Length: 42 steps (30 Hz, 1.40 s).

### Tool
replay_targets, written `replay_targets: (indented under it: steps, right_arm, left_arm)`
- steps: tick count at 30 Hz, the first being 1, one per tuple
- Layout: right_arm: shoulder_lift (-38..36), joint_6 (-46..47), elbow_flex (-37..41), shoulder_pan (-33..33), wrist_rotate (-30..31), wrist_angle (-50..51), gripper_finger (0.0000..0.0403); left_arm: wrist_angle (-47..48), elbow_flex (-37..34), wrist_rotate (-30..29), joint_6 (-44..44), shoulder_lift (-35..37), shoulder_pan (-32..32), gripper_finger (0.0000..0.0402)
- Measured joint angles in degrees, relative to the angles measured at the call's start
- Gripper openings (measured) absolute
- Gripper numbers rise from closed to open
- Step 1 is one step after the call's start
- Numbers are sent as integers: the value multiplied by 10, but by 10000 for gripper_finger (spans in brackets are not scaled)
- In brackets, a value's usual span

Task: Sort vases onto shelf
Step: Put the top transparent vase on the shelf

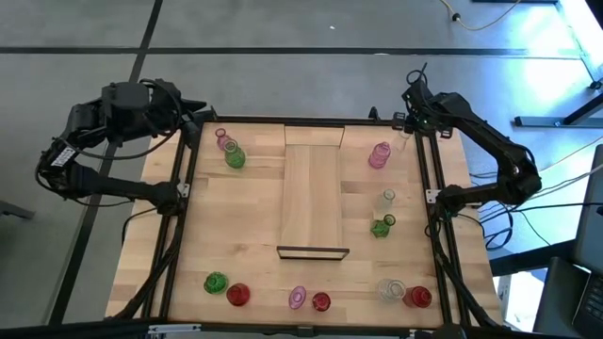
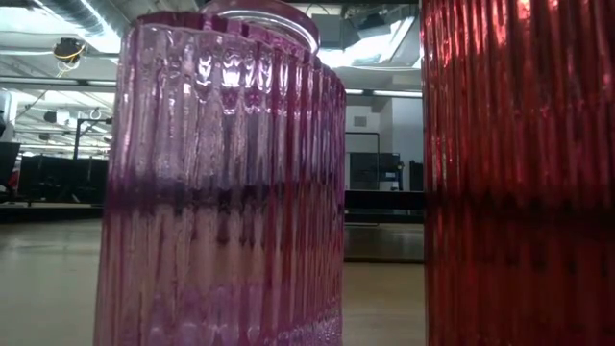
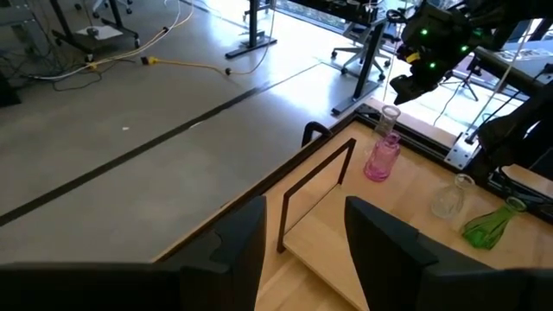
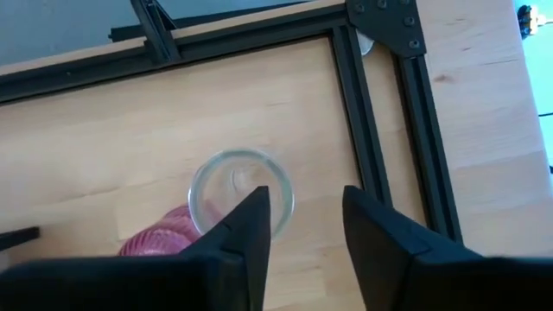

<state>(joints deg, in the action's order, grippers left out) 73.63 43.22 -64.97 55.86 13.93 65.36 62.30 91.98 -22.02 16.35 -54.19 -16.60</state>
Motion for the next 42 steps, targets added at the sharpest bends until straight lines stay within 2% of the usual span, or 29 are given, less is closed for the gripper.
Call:
replay_targets:
  steps: [9,17,30,33,38,42]
  right_arm:
    - [7,16,0,0,-7,-9,120]
    - [38,46,0,-19,11,-9,120]
    - [95,50,0,-38,0,-31,116]
    - [95,50,0,-38,4,-29,93]
    - [95,42,0,-38,5,-31,17]
    - [94,37,-1,-38,9,-29,20]
  left_arm:
    - [0,0,0,0,0,0,151]
    - [0,0,0,0,0,0,151]
    - [1,0,5,0,0,0,151]
    - [1,0,5,1,0,0,151]
    - [2,0,5,1,0,0,151]
    - [2,0,5,1,0,0,151]
